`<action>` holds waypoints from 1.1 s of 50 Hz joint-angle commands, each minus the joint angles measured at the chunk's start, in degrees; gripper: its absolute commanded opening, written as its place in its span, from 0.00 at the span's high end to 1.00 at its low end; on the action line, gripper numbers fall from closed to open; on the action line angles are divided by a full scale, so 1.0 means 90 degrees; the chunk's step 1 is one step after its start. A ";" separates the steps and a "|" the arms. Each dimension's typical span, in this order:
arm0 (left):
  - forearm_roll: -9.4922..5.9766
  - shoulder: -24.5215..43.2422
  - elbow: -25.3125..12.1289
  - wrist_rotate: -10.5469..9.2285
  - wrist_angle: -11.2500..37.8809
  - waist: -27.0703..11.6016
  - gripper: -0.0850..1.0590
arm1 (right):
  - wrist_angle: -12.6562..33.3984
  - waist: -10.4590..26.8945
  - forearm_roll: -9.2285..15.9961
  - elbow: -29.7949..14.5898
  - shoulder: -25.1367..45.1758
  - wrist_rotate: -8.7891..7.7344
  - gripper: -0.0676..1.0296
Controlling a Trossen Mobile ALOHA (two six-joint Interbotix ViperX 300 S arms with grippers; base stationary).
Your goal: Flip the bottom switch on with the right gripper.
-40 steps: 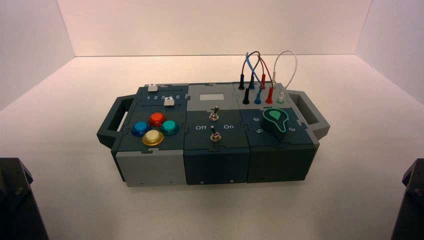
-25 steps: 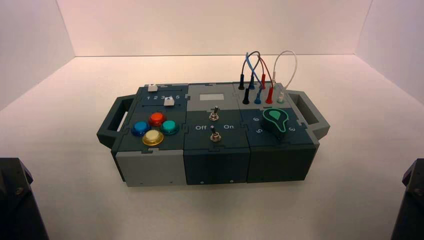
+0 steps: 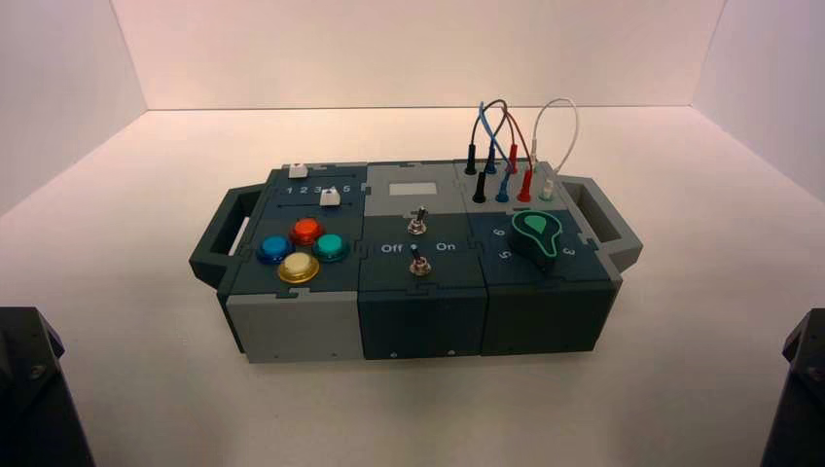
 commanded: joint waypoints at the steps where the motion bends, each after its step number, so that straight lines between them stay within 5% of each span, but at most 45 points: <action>1: -0.0059 0.0059 -0.0439 -0.0049 0.0928 -0.0352 0.96 | 0.0371 0.0215 0.0117 -0.0312 0.0068 0.0029 0.96; 11: -0.0146 0.0078 -0.0596 -0.0186 0.2051 -0.0889 0.96 | 0.1514 0.0605 0.0801 -0.0615 0.0293 0.0039 0.96; 20: -0.0283 0.0078 -0.0518 -0.0371 0.2891 -0.1514 0.96 | 0.2119 0.1133 0.0820 -0.0693 0.0488 0.0039 0.96; 42: -0.0381 0.0381 -0.0566 -0.0557 0.3369 -0.1963 0.95 | 0.3350 0.1777 0.0986 -0.1240 0.1162 0.0049 0.96; 55: -0.0654 0.1074 -0.0625 -0.0693 0.3506 -0.2129 0.95 | 0.3975 0.2061 0.0996 -0.1348 0.1230 0.0029 0.96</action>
